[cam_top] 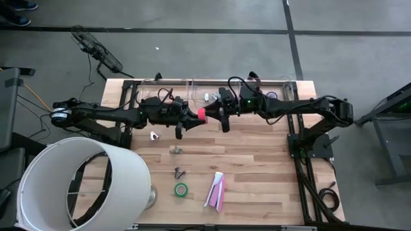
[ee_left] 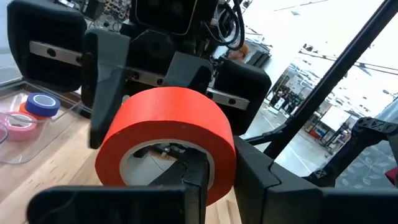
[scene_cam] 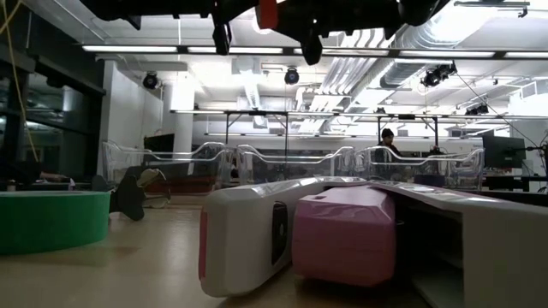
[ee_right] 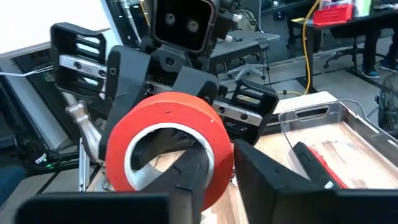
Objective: Pick and place Stapler, Stapler remover, tape
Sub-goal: Put the red tape into the right transparent bin
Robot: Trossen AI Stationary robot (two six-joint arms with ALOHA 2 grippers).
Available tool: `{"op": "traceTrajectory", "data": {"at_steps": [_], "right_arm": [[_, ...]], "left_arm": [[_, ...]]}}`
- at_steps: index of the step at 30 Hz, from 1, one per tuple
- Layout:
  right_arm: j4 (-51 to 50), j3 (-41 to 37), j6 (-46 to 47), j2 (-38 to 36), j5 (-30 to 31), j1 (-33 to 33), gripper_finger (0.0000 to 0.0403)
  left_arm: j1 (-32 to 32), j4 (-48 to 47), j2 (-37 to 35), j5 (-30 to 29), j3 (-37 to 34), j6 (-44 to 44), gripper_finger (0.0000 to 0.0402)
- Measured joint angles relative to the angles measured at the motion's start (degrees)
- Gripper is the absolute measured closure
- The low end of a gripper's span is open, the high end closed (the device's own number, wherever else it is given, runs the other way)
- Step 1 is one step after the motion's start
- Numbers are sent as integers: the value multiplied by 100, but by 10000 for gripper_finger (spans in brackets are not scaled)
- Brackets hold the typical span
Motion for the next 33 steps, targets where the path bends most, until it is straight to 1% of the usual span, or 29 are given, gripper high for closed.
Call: {"op": "traceTrajectory", "data": {"at_steps": [5,13,18,21,28,31,33], "right_arm": [[113,-2,-60,0,-24,-2,372],[135,-7,-60,0,-26,-2,372],[142,-7,-60,0,2,-7,372],[171,-7,-75,0,3,-7,372],[174,-7,-58,0,45,-9,372],[62,-7,-54,0,108,-11,372],[-60,-4,-54,-2,171,-11,372]], "left_arm": [[0,19,-4,0,4,-20,355],[0,12,-4,-7,4,-144,355],[-6,5,-4,-230,7,-169,349],[-4,-11,-4,-245,7,-199,321],[-2,-106,-2,-267,7,-189,220],[80,-360,-100,-264,4,-127,192],[160,-541,-182,-283,4,-123,184]]}}
